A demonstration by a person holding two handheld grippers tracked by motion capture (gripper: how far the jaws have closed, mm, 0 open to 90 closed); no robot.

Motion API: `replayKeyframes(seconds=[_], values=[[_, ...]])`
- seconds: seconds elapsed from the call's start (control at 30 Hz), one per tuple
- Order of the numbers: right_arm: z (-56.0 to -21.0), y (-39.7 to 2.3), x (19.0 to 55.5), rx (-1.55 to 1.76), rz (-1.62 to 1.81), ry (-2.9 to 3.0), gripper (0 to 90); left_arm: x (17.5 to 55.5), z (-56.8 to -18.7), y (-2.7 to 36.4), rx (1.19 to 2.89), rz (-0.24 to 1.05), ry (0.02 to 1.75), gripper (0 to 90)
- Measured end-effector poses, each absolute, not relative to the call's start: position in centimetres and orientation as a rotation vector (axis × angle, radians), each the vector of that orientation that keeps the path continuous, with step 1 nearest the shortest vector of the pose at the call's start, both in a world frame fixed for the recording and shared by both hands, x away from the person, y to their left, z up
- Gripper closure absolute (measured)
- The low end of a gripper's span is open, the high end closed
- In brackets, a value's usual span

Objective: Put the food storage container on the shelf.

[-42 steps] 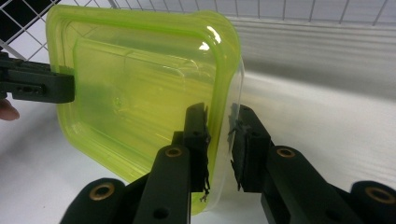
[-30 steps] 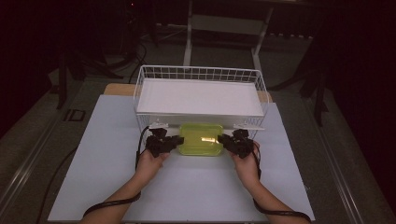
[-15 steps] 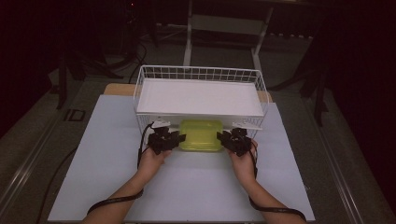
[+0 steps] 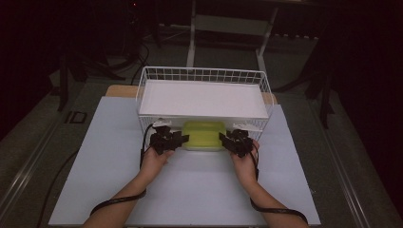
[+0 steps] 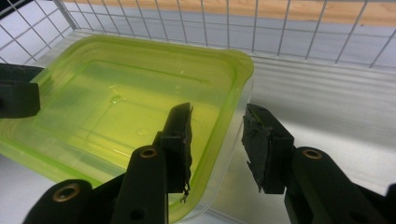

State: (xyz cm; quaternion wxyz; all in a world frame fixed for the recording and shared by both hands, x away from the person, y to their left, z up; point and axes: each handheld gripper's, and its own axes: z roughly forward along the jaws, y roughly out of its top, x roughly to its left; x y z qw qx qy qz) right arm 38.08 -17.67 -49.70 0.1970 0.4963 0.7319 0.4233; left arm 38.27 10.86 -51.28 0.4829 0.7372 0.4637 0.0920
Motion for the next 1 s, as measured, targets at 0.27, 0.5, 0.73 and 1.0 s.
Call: replayKeyframes(seconds=[0.27, 0.5, 0.73, 1.0], values=[[-49.7, -17.6, 37.8, 1.351, 1.169, 2.041, 57.3, 37.8, -50.8, 10.6, 1.814, 0.254, 1.12, 45.2], [-49.0, -17.5, 36.6, 1.309, 1.185, 2.049, 54.4, 36.7, -49.7, 11.1, 1.788, 0.248, 1.118, 45.2], [-47.9, -16.9, 34.7, 1.266, 1.233, 2.085, 54.7, 35.2, -48.8, 12.3, 1.782, 0.265, 1.085, 45.2], [-47.7, -16.0, 32.8, 1.217, 1.259, 2.158, 70.3, 32.9, -48.4, 13.5, 1.781, 0.156, 0.971, 29.5]])
